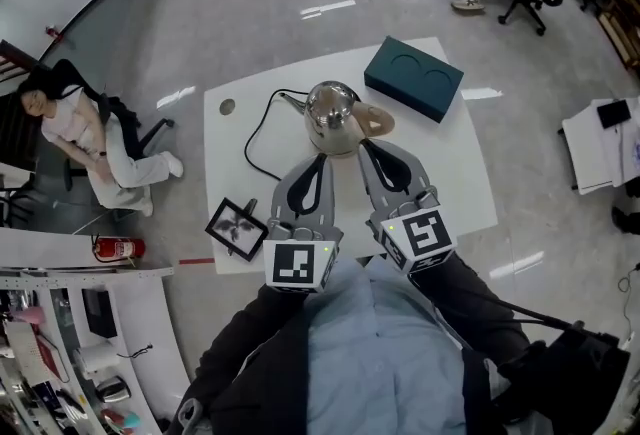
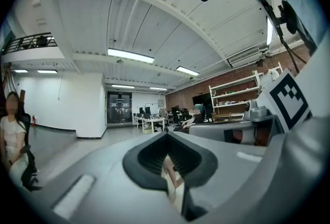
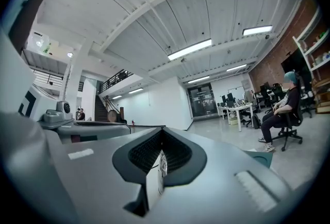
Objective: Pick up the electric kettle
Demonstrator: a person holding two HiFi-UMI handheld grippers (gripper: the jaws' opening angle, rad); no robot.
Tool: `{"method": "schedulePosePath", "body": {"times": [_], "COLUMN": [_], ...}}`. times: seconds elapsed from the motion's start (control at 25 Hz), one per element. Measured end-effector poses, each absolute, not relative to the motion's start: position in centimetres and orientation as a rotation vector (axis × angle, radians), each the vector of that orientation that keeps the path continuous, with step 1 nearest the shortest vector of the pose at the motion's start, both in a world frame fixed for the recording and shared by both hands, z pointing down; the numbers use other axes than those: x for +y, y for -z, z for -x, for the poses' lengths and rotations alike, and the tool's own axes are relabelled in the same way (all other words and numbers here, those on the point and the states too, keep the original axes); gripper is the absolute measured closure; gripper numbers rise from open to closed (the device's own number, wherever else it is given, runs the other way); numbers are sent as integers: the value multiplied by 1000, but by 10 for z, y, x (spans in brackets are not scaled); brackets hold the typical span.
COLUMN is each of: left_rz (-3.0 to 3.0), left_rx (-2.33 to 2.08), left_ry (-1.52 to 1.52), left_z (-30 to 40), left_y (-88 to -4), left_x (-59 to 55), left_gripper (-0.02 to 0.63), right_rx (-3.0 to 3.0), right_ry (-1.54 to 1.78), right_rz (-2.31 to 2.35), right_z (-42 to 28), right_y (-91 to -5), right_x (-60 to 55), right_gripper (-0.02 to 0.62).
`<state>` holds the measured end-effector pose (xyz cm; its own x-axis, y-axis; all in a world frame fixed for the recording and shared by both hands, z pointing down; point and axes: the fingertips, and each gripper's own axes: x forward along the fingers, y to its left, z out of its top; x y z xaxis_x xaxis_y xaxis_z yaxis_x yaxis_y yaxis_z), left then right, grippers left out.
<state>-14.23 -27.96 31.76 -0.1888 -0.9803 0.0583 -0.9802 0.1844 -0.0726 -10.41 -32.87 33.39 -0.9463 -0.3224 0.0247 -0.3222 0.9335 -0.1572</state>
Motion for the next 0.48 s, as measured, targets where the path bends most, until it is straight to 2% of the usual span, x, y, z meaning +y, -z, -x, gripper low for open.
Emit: {"method": "schedulePosePath", "body": {"times": [0.28,0.48], "left_rz": [2037,2066], "left_rx": [2452,2425], "left_ry": [187,157], "left_z": [157,174], "left_y": [-327,-330], "left_x": [-284,-291], "left_gripper": [604,604], "right_rx": [3126,3104], "right_ry": [302,225], "right_rz": [533,643], "right_z": [117,121], "right_y": [-349,-349], "right_x": [-327,-336], "right_gripper": [569,569]}}
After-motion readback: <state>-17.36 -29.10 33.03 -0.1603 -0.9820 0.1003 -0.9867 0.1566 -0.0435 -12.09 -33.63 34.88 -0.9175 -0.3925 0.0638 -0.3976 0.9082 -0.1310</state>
